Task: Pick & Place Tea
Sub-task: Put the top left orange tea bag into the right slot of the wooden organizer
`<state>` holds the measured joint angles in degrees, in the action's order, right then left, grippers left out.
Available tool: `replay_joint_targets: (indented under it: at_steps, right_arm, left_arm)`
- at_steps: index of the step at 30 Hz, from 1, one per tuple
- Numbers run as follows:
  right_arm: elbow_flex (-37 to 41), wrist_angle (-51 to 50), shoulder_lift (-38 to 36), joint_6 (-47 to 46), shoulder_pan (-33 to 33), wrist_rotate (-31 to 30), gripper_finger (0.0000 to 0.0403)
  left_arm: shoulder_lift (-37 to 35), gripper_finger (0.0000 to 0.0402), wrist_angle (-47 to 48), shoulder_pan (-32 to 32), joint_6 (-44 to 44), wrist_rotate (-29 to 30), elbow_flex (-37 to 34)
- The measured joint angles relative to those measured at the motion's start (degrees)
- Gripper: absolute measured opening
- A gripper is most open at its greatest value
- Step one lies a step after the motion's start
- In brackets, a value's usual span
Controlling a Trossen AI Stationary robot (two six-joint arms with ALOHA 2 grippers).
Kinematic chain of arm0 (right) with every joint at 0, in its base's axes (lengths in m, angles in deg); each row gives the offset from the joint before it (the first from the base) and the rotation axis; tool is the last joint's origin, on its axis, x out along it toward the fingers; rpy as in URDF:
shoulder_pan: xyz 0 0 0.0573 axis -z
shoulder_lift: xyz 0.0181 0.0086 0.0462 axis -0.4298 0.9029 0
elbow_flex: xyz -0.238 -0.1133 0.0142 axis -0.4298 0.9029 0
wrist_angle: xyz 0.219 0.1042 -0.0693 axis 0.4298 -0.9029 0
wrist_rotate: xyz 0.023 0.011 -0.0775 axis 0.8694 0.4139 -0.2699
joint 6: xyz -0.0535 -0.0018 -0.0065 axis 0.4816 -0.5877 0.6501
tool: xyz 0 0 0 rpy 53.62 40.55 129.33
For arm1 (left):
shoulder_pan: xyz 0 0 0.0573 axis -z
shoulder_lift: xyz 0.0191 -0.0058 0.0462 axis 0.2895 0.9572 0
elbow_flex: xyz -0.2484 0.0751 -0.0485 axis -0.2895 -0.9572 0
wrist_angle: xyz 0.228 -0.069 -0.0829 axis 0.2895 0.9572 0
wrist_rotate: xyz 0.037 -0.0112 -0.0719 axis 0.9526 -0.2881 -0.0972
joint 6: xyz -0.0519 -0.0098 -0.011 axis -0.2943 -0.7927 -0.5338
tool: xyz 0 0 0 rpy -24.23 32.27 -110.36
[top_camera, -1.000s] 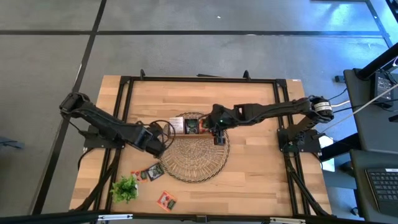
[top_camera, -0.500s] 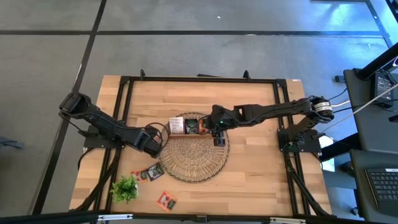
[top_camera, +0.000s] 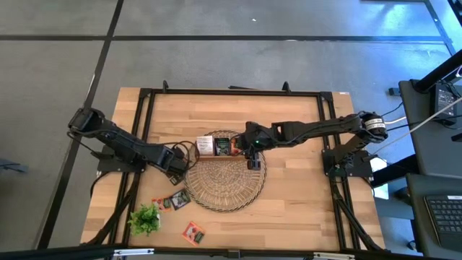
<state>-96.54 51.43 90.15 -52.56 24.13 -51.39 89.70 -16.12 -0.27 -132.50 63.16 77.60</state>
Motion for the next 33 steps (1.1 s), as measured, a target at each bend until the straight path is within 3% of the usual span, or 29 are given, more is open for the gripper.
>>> replay_joint_targets:
  at_steps: [9, 25, 33]
  right_arm:
    - [0.00, 0.21, 0.00, -0.09, 0.00, 0.00, 0.0157]
    - [0.00, 1.10, 0.04, -3.05, 0.00, 0.02, 0.0157]
    - [0.00, 1.17, 0.12, -3.16, -1.12, -0.04, 0.0157]
  left_arm:
    - [0.04, 0.0107, -0.56, 1.73, 2.47, -9.95, -0.11]
    - [0.37, 0.0107, -16.38, 8.68, 0.71, -11.78, -0.26]
    - [6.26, 0.0110, -25.44, 13.16, -2.22, -15.37, 0.26]
